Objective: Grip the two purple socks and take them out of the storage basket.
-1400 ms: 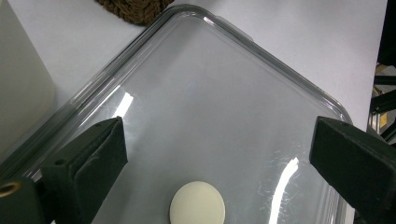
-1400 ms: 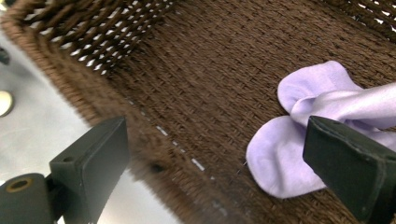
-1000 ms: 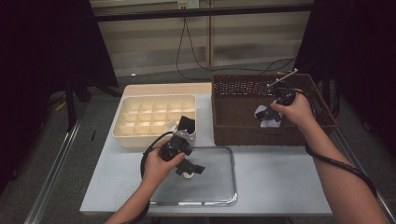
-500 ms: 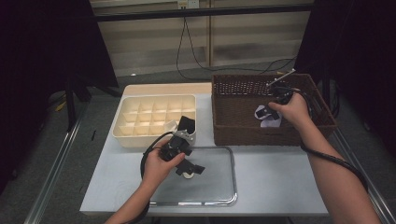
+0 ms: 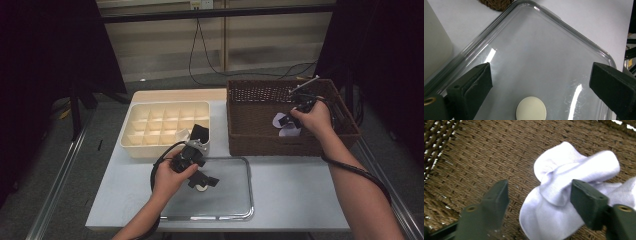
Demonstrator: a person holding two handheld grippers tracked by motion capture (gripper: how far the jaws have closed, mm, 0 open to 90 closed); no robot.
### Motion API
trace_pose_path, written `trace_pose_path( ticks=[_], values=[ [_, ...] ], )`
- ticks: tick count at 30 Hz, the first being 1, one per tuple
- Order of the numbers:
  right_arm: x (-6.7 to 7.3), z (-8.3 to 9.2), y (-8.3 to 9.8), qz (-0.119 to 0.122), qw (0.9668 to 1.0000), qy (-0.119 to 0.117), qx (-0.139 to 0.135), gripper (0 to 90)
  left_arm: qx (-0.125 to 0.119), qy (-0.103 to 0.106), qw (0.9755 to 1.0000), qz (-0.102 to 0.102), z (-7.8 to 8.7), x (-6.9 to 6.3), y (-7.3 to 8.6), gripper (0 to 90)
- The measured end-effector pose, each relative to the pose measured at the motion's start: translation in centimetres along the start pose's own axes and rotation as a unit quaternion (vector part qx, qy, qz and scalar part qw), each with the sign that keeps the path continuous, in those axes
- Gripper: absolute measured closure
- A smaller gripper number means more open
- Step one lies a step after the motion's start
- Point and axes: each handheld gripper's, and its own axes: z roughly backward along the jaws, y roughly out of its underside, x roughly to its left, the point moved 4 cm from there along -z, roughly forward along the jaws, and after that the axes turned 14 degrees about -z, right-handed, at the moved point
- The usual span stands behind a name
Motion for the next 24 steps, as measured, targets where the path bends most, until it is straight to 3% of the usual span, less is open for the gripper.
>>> trace_pose_path(
  ticks=[1, 3, 5, 7, 14, 15, 21, 24],
  values=[
    [-0.05, -0.05, 0.0, -0.001, 1.0, -0.004, 0.006, 39.2, 0.001, 0.001, 1.0, 0.0, -0.01, 0.01, 0.02, 4.5],
    [-0.15, -0.06, -0.14, -0.004, 1.0, 0.005, 0.003, 52.3, 0.001, 0.002, 1.0, 0.002, -0.04, 0.01, 0.03, 4.5],
    [-0.21, -0.14, -0.18, -0.004, 0.9999, 0.007, 0.01, 54.2, 0.002, 0.006, 1.0, 0.004, -0.06, -0.02, 0.03, 4.5],
    [-0.18, -0.25, -0.19, -0.002, 0.9998, 0.009, 0.016, 65.0, 0.002, 0.005, 1.0, 0.006, -0.09, -0.06, 0.03, 4.5],
    [0.02, -0.52, -0.17, 0.004, 0.9994, 0.012, 0.032, 81.7, 0.0, 0.0, 1.0, 0.003, 0.0, 0.03, 0.06, 4.5],
    [-0.02, -0.48, -0.17, 0.005, 0.9994, 0.013, 0.03, 88.8, 0.0, -0.001, 1.0, 0.003, 0.02, 0.04, 0.05, 4.5],
    [-0.04, -0.13, -0.12, 0.012, 0.9995, 0.011, 0.028, 89.5, 0.001, -0.001, 1.0, 0.006, 0.08, 0.02, 0.06, 4.6],
    [-0.15, 0.25, -0.24, 0.007, 0.9997, 0.008, 0.022, 74.1, 0.001, -0.001, 1.0, 0.004, 0.02, 0.03, 0.06, 4.6]
  ],
)
